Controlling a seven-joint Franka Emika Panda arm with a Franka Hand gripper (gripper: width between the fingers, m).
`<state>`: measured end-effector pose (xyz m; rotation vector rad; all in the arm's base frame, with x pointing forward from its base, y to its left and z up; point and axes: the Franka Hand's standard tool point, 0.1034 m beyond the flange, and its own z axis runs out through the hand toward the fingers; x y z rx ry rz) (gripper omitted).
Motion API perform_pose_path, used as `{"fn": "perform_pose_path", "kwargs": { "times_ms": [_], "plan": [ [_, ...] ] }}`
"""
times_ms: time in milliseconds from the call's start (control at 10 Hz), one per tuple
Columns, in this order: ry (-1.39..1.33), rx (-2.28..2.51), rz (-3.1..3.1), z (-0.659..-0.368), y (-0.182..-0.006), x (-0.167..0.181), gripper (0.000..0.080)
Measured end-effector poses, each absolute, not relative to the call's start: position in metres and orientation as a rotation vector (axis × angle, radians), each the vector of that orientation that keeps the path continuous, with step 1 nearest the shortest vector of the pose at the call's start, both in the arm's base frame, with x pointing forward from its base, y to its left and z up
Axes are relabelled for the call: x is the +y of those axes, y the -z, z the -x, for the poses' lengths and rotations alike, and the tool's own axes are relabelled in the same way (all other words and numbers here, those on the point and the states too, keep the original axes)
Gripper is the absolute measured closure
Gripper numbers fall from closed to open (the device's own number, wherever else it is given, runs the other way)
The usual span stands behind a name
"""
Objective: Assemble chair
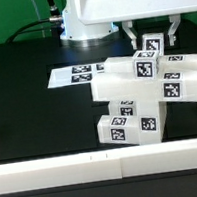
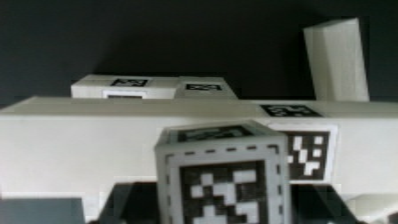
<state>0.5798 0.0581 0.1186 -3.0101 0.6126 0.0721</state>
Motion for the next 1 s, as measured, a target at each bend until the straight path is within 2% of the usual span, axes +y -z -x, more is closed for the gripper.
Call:
{"fn": "perform_pose_path", "kwargs": {
  "times_ms": [1000],
  "plan": [
    [-0.109,1.704,2.535,-0.5825,-0.1182,0.0572,0.0508]
  ]
}}
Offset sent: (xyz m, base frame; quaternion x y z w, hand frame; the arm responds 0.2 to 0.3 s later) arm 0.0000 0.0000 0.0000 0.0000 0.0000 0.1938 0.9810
